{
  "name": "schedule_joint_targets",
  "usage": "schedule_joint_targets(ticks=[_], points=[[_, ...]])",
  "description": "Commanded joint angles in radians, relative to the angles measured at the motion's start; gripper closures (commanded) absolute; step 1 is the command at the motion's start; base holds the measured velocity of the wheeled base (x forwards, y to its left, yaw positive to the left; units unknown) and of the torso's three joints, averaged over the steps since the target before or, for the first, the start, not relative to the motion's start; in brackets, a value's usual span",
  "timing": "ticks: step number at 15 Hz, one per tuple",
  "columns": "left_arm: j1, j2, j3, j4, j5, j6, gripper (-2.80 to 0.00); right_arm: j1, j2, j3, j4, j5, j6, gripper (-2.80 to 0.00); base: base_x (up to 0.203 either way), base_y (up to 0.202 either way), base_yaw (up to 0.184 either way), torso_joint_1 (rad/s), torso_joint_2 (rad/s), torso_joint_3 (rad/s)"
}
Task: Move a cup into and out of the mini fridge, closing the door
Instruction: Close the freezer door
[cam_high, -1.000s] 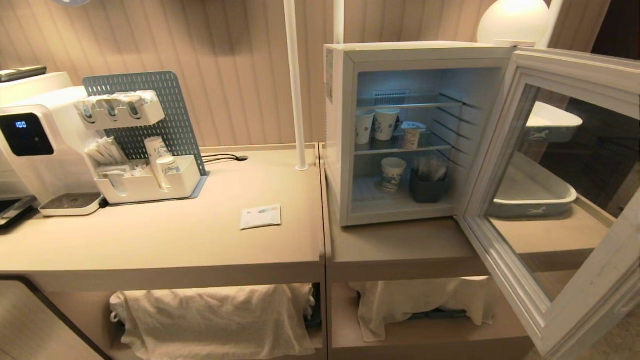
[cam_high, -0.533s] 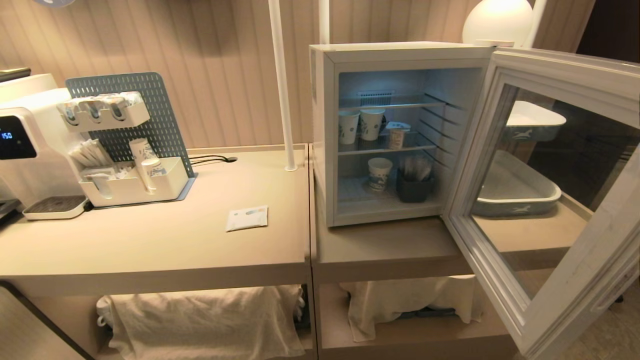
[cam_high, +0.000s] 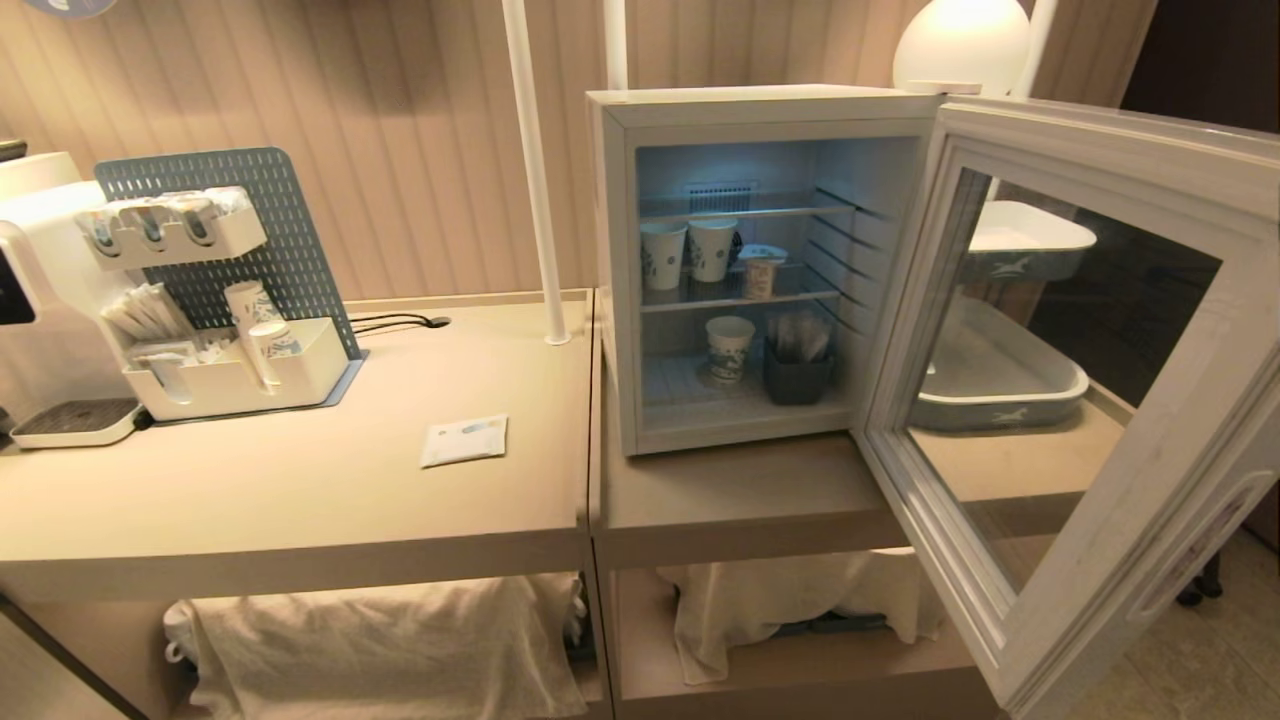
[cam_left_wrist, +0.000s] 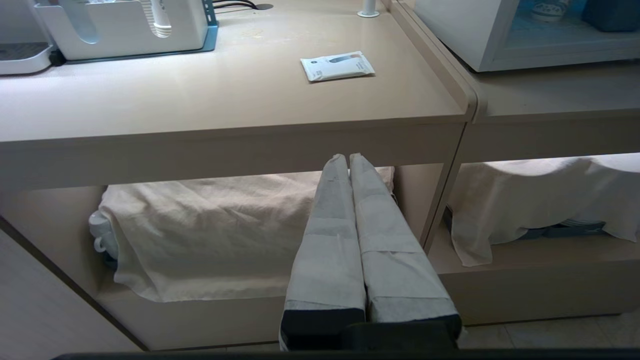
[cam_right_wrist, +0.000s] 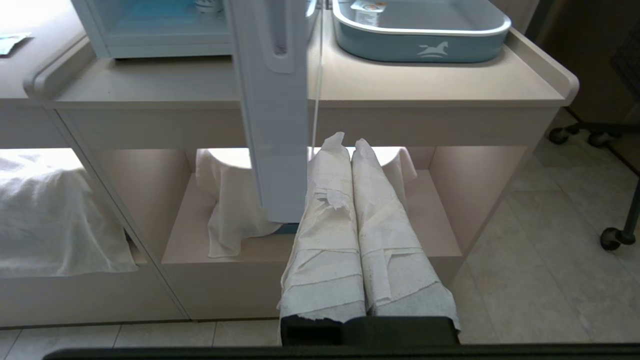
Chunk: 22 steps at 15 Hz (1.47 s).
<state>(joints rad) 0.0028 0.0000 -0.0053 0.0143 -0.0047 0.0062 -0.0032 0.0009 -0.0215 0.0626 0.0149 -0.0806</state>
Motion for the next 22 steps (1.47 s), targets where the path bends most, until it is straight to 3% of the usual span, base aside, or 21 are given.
schedule_joint_targets(ticks=[1,15,22], points=[[0.000,0.002,-0.001,0.001,0.000,0.000,0.00,0.000,0.002,0.000,0.000,0.000,-0.001,0.00,0.000,-0.040,-0.010,0.002,0.00,0.006],[0.000,0.002,-0.001,0.003,0.000,0.000,0.00,0.000,0.002,0.000,0.000,-0.001,-0.001,0.00,0.004,-0.033,-0.005,0.000,0.00,0.001],[0.000,0.002,-0.001,-0.002,0.000,0.000,0.00,0.001,0.002,0.000,0.000,-0.001,-0.001,0.00,0.159,-0.158,0.004,0.000,0.00,0.002]])
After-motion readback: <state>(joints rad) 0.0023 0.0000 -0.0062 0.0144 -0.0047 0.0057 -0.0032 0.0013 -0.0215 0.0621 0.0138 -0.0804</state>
